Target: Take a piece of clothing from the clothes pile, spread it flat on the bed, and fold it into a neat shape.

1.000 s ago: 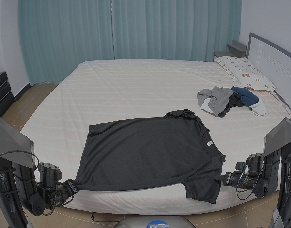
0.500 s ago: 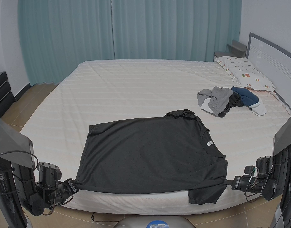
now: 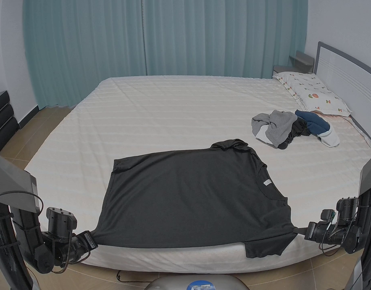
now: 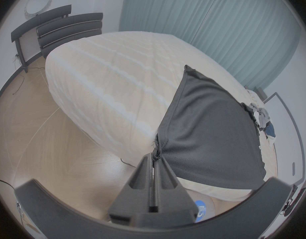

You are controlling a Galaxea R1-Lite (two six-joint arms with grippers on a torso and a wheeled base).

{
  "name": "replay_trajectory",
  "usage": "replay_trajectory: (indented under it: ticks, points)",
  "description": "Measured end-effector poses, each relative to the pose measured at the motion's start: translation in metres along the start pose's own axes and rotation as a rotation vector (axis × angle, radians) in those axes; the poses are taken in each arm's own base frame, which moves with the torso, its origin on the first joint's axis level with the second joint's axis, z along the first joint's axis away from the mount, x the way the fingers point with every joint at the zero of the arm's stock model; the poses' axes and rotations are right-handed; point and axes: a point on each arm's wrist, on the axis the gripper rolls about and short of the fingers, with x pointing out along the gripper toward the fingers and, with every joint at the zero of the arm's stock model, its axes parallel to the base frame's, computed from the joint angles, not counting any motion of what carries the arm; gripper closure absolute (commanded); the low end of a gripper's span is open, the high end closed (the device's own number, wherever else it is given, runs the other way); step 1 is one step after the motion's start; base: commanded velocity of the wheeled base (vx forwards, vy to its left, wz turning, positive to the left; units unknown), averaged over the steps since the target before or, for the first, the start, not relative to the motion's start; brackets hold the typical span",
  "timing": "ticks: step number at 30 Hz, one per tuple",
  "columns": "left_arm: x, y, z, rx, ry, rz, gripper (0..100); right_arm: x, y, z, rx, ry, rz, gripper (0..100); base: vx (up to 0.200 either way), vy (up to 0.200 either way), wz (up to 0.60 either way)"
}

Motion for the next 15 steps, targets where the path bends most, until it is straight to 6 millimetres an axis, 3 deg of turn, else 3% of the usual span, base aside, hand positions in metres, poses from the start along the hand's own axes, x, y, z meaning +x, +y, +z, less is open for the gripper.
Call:
replay_trajectory:
  ticks: [15]
  points:
    - [-0.012,0.003,0.000,0.056,0.032,0.028,100,-0.016,0.004,-0.016,-0.057,0.187,-0.050,100,0.000,0.000,0.00]
